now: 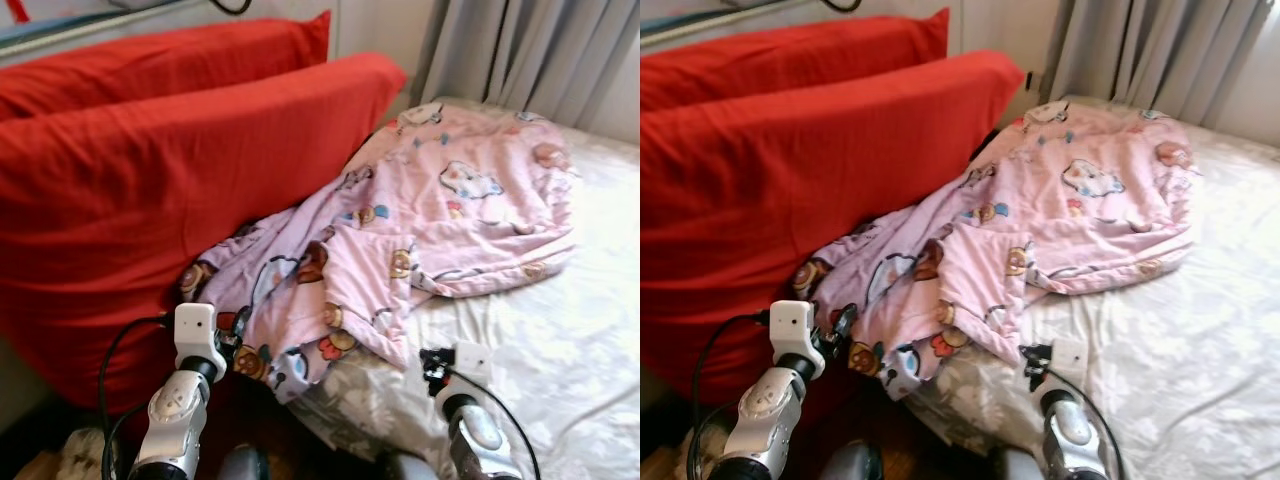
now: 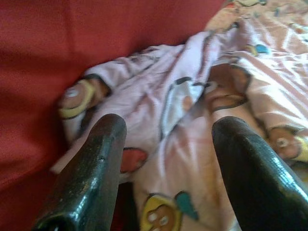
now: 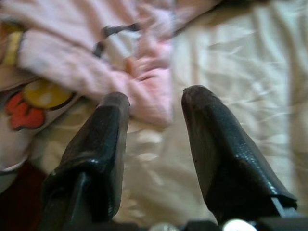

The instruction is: Clean up the room

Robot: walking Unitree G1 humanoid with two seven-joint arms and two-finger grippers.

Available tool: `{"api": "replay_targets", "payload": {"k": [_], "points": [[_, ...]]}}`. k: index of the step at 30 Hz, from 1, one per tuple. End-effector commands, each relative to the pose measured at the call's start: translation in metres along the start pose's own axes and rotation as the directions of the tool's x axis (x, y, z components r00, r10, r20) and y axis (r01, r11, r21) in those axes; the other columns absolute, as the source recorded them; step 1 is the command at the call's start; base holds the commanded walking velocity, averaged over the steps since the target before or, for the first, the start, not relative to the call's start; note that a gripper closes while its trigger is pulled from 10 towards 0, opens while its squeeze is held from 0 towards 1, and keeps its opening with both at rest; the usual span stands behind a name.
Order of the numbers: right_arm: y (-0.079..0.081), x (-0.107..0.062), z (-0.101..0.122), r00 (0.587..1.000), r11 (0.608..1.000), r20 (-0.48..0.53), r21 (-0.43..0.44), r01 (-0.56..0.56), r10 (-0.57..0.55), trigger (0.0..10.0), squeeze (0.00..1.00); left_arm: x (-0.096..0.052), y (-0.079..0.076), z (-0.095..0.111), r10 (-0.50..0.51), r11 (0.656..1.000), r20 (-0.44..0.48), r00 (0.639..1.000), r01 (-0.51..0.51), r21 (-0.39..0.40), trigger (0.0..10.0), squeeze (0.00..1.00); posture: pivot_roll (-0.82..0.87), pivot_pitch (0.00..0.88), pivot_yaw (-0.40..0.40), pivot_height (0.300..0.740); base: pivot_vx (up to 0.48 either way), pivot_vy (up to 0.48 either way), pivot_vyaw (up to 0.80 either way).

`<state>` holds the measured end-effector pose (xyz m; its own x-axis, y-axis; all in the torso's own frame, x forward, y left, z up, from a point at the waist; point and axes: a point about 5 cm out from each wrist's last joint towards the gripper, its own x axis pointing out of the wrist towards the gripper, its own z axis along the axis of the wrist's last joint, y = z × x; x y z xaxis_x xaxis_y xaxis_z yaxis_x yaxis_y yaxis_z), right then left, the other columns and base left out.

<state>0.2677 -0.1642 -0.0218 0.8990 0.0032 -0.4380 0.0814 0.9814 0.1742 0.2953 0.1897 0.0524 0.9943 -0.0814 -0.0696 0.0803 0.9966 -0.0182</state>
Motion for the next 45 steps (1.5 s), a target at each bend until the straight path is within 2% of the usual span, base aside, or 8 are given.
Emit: {"api": "replay_targets", "payload": {"k": [1, 5, 6, 15, 33, 34, 35, 45], "points": [[-0.002, 0.001, 0.002, 1.0, 1.0, -0.013, -0.005, -0.001, 0.001, 10.0, 0.0, 0.004, -0.001, 0.002, -0.01, 1.0, -0.004, 1.0, 0.01, -0.002, 10.0, 0.0, 0.06, 0.135, -0.033, 0.627, 0.0, 0.0, 0.0], [0.006, 0.005, 0.006, 0.999, 0.999, -0.021, -0.024, -0.045, 0.044, 10.0, 0.05, 0.008, -0.004, 0.007, -0.016, 1.0, 0.007, 1.0, 0.016, -0.004, 10.0, 0.0, 0.07, 0.178, -0.035, 0.627, 0.0, 0.0, 0.0], [0.011, 0.007, 0.008, 0.997, 0.997, -0.021, -0.04, -0.073, 0.072, 10.0, 1.0, 0.007, -0.006, 0.008, -0.018, 1.0, 0.016, 1.0, 0.018, -0.008, 10.0, 0.0, 0.08, 0.203, -0.038, 0.627, 0.0, 0.0, 0.0], [0.011, 0.008, 0.012, 0.997, 0.995, -0.015, -0.071, -0.07, 0.069, 10.0, 1.0, 0.0, -0.01, 0.01, -0.002, 1.0, 0.035, 0.999, 0.003, -0.03, 10.0, 0.0, 0.12, 0.305, -0.042, 0.627, 0.0, 0.0, 0.0], [0.017, 0.027, 0.067, 0.993, 0.993, 0.106, -0.112, -0.047, 0.059, 10.0, 1.0, -0.032, -0.007, 0.027, 0.046, 0.998, 0.066, 0.997, -0.044, -0.034, 10.0, 0.0, 0.21, 0.443, -0.042, 0.627, 0.0, 0.0, 0.0], [0.017, 0.028, 0.07, 0.992, 0.993, 0.114, -0.109, -0.045, 0.058, 10.0, 0.16, -0.036, -0.007, 0.03, 0.048, 0.998, 0.067, 0.997, -0.046, -0.033, 10.0, 0.0, 0.22, 0.449, -0.041, 0.627, 0.0, 0.0, 0.0], [0.017, 0.028, 0.071, 0.992, 0.993, 0.114, -0.113, -0.043, 0.056, 10.0, 0.0, -0.037, -0.007, 0.031, 0.048, 0.998, 0.068, 0.997, -0.046, -0.033, 10.0, 0.0, 0.22, 0.454, -0.04, 0.627, 0.0, 0.0, 0.0], [0.012, 0.031, 0.079, 0.993, 0.993, 0.115, -0.117, -0.005, 0.019, 10.0, 0.0, -0.043, -0.015, 0.052, 0.028, 0.999, 0.099, 0.995, -0.026, -0.02, 10.0, 0.0, 0.25, 0.503, -0.028, 0.627, 0.0, 0.0, 0.0]]}}
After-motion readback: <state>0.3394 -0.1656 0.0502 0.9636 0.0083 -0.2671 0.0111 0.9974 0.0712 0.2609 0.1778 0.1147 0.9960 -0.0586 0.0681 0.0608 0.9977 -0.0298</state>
